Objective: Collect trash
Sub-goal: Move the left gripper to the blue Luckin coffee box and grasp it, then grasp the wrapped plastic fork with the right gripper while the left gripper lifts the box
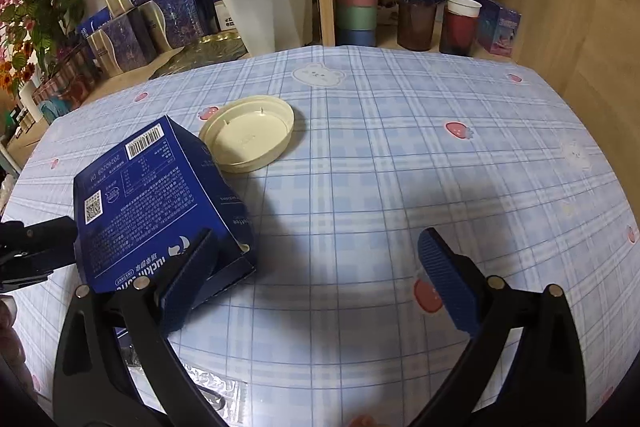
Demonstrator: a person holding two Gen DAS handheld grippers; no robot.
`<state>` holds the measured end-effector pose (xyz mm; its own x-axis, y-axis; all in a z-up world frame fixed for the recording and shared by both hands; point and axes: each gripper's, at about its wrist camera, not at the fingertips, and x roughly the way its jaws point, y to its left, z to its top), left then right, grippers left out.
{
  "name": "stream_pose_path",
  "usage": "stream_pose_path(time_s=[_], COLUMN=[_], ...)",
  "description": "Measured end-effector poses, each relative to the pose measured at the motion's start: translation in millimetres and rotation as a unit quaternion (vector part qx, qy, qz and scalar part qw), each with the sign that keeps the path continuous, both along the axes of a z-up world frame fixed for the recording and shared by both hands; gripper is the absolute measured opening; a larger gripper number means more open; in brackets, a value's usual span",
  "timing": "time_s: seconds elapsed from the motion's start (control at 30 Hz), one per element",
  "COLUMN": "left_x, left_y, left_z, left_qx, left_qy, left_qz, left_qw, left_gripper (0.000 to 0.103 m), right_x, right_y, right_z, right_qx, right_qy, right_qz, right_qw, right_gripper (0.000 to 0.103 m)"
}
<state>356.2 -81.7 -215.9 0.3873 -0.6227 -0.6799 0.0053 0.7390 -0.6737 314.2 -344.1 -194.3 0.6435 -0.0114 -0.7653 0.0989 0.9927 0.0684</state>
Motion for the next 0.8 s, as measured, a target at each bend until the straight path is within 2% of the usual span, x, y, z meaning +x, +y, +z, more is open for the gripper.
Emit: stream_pose_path(time_s=[0.1,0.2,0.27,0.3,0.47,0.63,0.7,0.8], left_x=[5.8,9.3,9.3,7.8,-1.1,-13.7,-22.6,-37.0], left_y=[-6.3,-11.0,-17.3,-18.3,-13.9,-1.0,9.9,25.7], left_z=[-4.7,-11.7,-14.0,-10.8,22.8,59.7,69.6,80.9], left_qx=[-0.008,-0.036,-0.053,-0.054,-0.074,-0.055,-0.050,-0.030], left_qy=[0.008,0.016,0.021,0.012,-0.052,-0.105,-0.116,-0.132], left_qz=[0.002,0.013,0.009,0.010,-0.004,-0.023,-0.022,-0.021], left_qw=[0.9999,0.9991,0.9983,0.9984,0.9959,0.9927,0.9917,0.9906], left_gripper=[0.049,0.049,0.038,0.037,0.015,0.012,0.012,0.012], right_x=[-0.3,-0.6,-1.4,-1.6,-8.0,-30.1,-35.4,-43.9], right_y=[-2.6,-7.1,-6.7,-7.0,-11.7,-9.5,-2.5,21.6], right_z=[-0.8,-2.4,-1.9,-1.1,3.7,3.4,2.3,-0.2], right_qx=[0.007,0.023,0.020,0.017,0.013,0.028,0.030,0.015], right_qy=[0.000,0.003,0.005,0.009,0.025,0.026,0.026,0.034], right_qz=[0.000,-0.002,-0.004,-0.007,-0.013,0.014,0.039,0.107], right_qw=[1.000,1.000,1.000,1.000,1.000,0.999,0.998,0.994], right_gripper=[0.097,0.097,0.097,0.097,0.097,0.097,0.097,0.097])
